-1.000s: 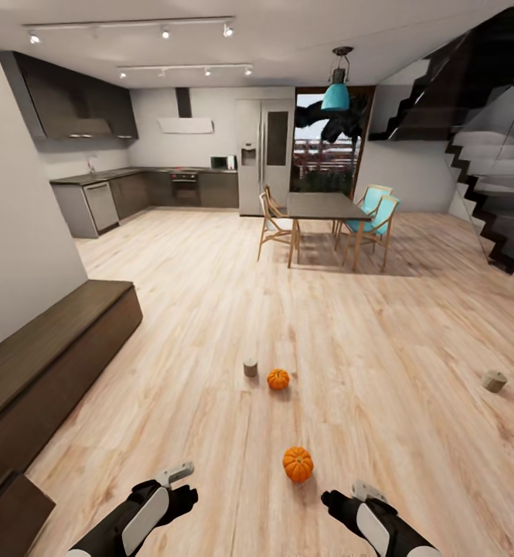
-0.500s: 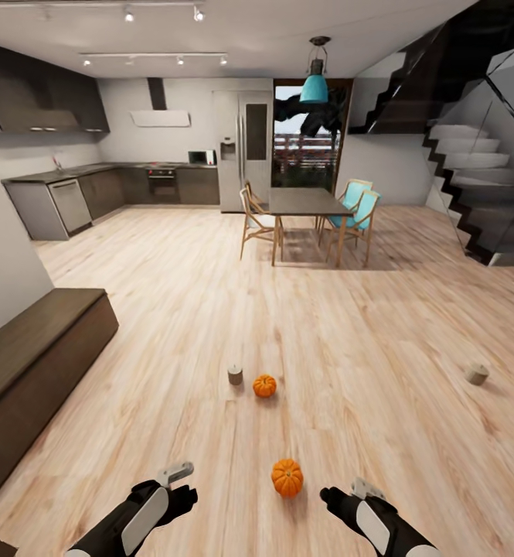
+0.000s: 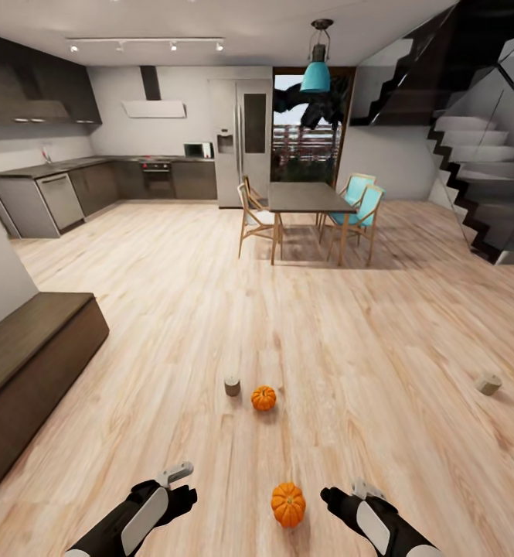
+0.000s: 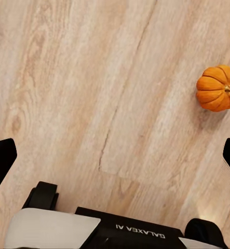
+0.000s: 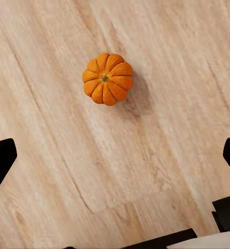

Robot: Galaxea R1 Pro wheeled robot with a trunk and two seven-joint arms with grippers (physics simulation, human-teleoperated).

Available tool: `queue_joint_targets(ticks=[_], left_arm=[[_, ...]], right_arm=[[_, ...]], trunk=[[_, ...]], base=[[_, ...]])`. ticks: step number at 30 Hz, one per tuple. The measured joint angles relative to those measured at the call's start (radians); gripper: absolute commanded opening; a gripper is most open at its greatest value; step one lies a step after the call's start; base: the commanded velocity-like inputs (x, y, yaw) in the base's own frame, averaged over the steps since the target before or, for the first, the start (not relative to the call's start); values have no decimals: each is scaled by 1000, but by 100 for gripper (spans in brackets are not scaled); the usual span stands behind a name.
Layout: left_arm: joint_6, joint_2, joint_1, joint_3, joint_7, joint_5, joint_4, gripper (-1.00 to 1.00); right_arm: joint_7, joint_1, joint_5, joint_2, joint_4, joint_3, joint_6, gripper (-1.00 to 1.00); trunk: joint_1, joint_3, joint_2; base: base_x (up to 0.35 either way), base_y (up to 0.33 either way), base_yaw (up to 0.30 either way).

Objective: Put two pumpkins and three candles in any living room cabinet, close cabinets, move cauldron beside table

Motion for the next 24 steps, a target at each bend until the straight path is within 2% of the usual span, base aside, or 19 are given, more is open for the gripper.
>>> queue_joint_targets(ticks=[17,24], left_arm=[[0,0,0,0,0,0,0,100],[0,0,0,0,0,0,0,100]], right_arm=[[-1,0,0,1,0,1,0,100],[1,0,0,1,0,1,-1,100]], trunk=[[0,-28,0],[0,-36,0]], base=[[262,-225,0],[207,-46,0]])
